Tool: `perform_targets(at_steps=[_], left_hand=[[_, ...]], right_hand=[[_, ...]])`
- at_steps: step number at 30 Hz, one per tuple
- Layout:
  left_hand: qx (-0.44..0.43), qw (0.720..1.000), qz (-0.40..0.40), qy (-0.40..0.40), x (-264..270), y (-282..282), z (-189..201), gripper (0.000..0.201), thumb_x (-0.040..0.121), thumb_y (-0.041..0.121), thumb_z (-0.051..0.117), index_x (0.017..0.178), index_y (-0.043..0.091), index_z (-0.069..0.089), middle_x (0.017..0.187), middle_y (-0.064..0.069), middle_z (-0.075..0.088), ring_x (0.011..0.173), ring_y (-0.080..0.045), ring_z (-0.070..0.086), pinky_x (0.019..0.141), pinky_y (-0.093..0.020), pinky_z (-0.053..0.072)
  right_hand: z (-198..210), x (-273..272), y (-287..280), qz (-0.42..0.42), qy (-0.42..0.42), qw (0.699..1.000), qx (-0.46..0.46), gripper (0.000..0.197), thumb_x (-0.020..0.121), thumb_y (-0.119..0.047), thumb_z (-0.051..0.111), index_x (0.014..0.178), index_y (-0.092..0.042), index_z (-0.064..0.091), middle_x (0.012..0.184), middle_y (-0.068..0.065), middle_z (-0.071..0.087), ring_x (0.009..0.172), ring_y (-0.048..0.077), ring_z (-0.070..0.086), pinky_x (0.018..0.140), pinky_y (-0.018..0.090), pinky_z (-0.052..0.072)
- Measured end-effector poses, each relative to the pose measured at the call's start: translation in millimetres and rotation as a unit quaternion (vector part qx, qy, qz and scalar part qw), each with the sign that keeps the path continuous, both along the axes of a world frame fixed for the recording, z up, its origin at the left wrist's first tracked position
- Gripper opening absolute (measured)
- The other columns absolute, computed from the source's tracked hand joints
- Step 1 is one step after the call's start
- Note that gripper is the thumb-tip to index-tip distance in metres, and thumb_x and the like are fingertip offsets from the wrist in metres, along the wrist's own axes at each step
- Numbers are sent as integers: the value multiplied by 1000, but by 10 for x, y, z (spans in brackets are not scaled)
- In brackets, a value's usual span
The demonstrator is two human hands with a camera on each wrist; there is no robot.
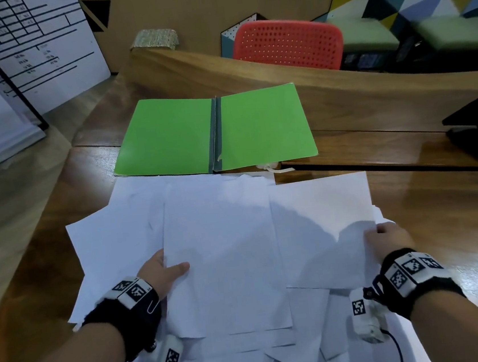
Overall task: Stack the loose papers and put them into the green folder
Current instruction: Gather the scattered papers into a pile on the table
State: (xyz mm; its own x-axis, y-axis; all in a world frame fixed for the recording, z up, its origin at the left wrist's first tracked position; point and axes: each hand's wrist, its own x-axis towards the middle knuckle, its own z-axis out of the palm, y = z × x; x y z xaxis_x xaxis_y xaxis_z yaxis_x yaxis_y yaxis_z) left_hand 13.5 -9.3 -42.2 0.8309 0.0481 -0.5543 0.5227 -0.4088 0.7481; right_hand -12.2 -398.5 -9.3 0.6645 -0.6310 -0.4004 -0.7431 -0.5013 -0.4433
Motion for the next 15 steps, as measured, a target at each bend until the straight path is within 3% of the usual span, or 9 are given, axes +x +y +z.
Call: perform_targets(at_steps=[3,6,9,12,15], left_hand=[[-58,998,33,20,-6,37,-21,19,78,8,70,89,20,60,96,-7,68,95,-29,62,91,-40,48],[-98,993,57,31,-2,100,-89,43,57,21,77,97,16,63,104,-15,69,98,-35,65,94,-52,48],[-117,990,75,28,-17,90,-92,32,62,8,76,91,16,63,87,-10,74,90,-35,65,92,-50,49],[-117,989,85,18,-16,64,-114,23,77,-4,67,86,17,63,62,9,73,79,-27,64,80,-39,51],[-109,990,89,8,-22,51,-118,24,78,-3,66,83,20,62,61,11,71,75,-25,64,70,-32,51]], right_hand=[[6,-42,23,-21,-12,1000,-6,24,90,-14,46,103,-2,63,98,21,64,85,33,55,77,33,43],[-46,-126,168,73,88,986,122,2,76,0,62,76,0,64,68,18,61,67,31,59,73,44,57],[-19,-183,282,113,173,955,215,13,70,2,70,80,8,66,65,19,62,61,31,57,70,42,52],[-20,-51,255,52,48,991,113,26,74,-23,74,88,-6,61,81,11,65,72,30,64,71,39,56],[48,101,276,-28,-32,994,96,35,79,-33,68,108,-22,51,90,5,60,73,24,61,77,41,57]])
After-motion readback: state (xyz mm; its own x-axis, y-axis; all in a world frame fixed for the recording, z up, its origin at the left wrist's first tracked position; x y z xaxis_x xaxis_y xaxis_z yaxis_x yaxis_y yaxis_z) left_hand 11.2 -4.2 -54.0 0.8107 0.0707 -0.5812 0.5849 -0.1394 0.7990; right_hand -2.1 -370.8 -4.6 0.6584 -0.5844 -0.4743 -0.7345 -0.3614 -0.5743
